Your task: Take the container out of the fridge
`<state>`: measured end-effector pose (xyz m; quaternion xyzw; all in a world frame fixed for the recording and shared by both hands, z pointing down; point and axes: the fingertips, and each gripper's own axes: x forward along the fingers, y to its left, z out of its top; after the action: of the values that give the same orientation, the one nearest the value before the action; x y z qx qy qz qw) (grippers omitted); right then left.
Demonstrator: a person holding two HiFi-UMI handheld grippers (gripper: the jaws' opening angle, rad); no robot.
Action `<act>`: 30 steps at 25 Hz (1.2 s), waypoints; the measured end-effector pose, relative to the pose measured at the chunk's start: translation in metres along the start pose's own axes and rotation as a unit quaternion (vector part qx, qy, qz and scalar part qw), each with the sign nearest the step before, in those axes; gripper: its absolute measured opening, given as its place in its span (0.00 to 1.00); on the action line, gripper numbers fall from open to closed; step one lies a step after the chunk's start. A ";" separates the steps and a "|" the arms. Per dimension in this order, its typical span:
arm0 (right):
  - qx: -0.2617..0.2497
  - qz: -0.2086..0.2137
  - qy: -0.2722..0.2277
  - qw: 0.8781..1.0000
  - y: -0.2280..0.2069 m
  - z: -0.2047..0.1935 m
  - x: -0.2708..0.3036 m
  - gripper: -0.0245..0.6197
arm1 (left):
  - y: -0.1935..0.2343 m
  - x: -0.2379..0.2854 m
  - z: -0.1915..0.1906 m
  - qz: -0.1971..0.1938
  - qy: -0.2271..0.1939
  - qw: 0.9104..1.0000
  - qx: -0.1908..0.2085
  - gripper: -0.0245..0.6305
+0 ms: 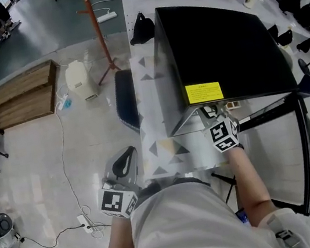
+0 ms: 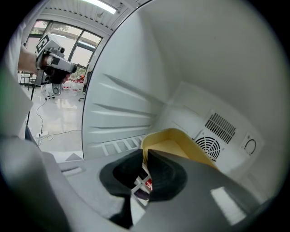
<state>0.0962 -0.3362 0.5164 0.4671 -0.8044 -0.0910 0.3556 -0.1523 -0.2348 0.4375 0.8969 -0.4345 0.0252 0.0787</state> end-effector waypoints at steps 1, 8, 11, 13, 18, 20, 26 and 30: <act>-0.004 0.002 -0.001 1.000 0.002 0.000 -0.001 0.09 | -0.001 0.000 -0.001 -0.002 -0.001 1.000 0.001 0.07; -0.043 0.020 0.017 0.999 0.013 -0.008 -0.005 0.10 | -0.010 0.001 -0.003 -0.013 -0.004 1.000 -0.001 0.07; -0.043 0.020 0.028 0.999 0.010 -0.011 -0.006 0.10 | -0.010 0.000 -0.003 -0.012 -0.007 1.000 -0.004 0.07; -0.040 0.026 0.035 0.998 0.010 -0.012 -0.006 0.12 | -0.010 -0.001 -0.003 -0.010 -0.009 1.000 -0.004 0.07; -0.031 0.026 0.048 0.998 0.003 -0.015 -0.003 0.16 | -0.009 -0.002 -0.004 -0.007 -0.009 1.000 -0.005 0.07; -0.037 0.023 0.060 0.997 -0.001 -0.019 -0.001 0.16 | -0.009 -0.003 -0.003 -0.005 -0.008 1.000 -0.006 0.07; -0.062 0.019 0.077 0.995 -0.004 -0.023 0.000 0.12 | -0.009 -0.004 -0.002 -0.002 -0.012 1.000 -0.007 0.07; -0.071 0.018 0.074 0.995 -0.004 -0.022 -0.007 0.08 | -0.013 -0.002 0.001 -0.005 -0.014 1.000 -0.008 0.07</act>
<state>0.1156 -0.3288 0.5271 0.4318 -0.7755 -0.1063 0.4481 -0.1433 -0.2250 0.4343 0.8986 -0.4312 0.0090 0.0800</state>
